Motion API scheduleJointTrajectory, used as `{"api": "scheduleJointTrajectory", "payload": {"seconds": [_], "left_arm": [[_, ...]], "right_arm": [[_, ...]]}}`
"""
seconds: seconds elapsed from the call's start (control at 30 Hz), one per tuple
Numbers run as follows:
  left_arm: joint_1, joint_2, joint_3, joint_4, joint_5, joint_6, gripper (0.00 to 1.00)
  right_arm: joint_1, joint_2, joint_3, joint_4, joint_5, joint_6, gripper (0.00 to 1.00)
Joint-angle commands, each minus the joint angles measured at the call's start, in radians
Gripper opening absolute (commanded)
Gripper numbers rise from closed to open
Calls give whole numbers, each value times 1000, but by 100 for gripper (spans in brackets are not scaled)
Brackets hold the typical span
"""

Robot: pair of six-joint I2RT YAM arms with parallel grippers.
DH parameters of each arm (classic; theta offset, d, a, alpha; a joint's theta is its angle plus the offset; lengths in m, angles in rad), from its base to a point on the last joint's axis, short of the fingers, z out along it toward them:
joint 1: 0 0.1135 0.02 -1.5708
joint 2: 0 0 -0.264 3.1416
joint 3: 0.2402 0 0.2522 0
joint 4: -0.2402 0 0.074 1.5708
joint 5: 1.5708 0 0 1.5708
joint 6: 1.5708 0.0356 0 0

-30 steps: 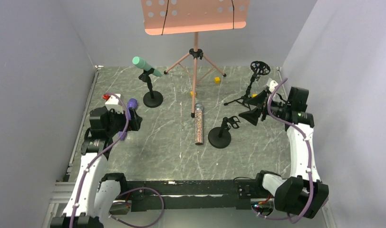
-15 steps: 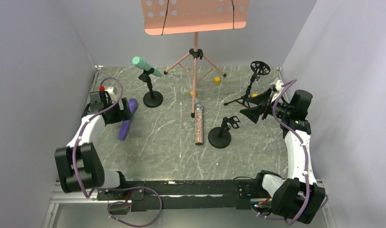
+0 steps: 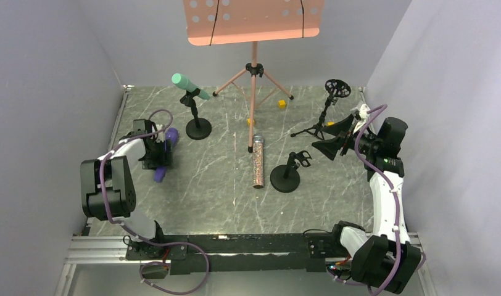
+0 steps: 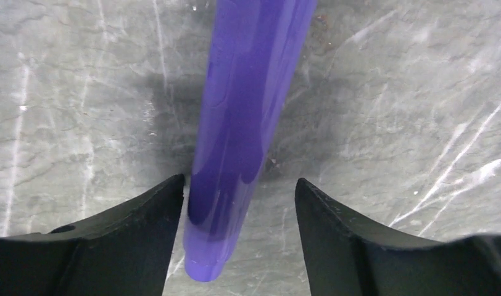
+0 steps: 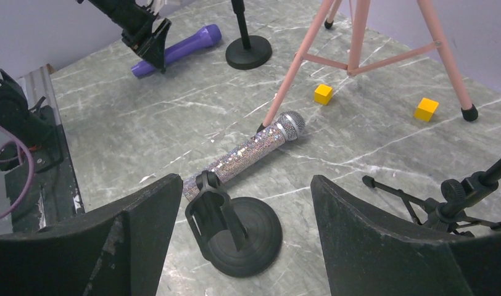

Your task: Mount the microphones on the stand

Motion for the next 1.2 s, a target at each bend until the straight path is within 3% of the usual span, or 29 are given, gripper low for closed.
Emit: {"api": "scheduleJointTrajectory", "payload": {"seconds": [0.0,0.03,0.23,0.33,0.43,0.87,1.07,1.17], "left_arm": [[-10,15,29,-30,-66,13,63],[-16,16,31,-34,-82,13,54],[-48,-13,26,-50,-103,13,33],[-50,-96,11,-53,-103,-1,16],[-46,-215,-13,-50,-73,-26,7],[-27,-894,-206,16,143,-202,1],[-30,-1158,-264,173,308,-203,1],[-32,-1203,-268,271,439,-229,0]], "right_arm": [[-12,-5,3,32,-35,18,82],[-15,-6,3,33,-35,20,82],[-25,-11,0,42,-42,30,82],[-31,-11,-3,49,-44,34,82],[-35,-8,-7,55,-46,37,82],[-38,5,0,3,-76,-37,82],[-38,8,70,-219,-132,-277,82],[-38,30,147,-353,-134,-369,82]]}}
